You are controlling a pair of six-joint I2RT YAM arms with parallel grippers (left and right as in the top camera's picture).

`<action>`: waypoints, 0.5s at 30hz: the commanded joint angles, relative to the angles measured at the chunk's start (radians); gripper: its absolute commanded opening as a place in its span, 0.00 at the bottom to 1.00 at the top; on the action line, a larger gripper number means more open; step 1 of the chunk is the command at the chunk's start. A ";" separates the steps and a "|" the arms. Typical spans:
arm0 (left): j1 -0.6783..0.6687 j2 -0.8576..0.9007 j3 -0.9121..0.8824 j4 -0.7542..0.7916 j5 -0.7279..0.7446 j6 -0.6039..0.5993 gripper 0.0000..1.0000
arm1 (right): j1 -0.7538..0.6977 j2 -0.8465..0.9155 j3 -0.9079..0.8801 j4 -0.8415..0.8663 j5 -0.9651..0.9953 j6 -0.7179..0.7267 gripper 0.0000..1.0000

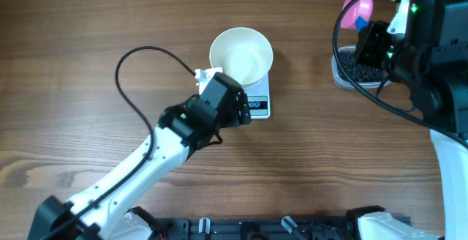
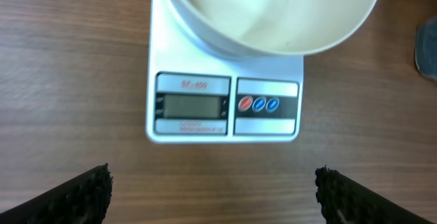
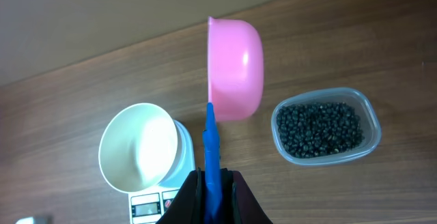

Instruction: Scoop item into bowl and weigh 150g on scale

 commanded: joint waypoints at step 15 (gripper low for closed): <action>-0.054 0.297 -0.012 0.165 -0.163 0.019 1.00 | -0.004 0.008 0.018 0.002 0.021 -0.042 0.04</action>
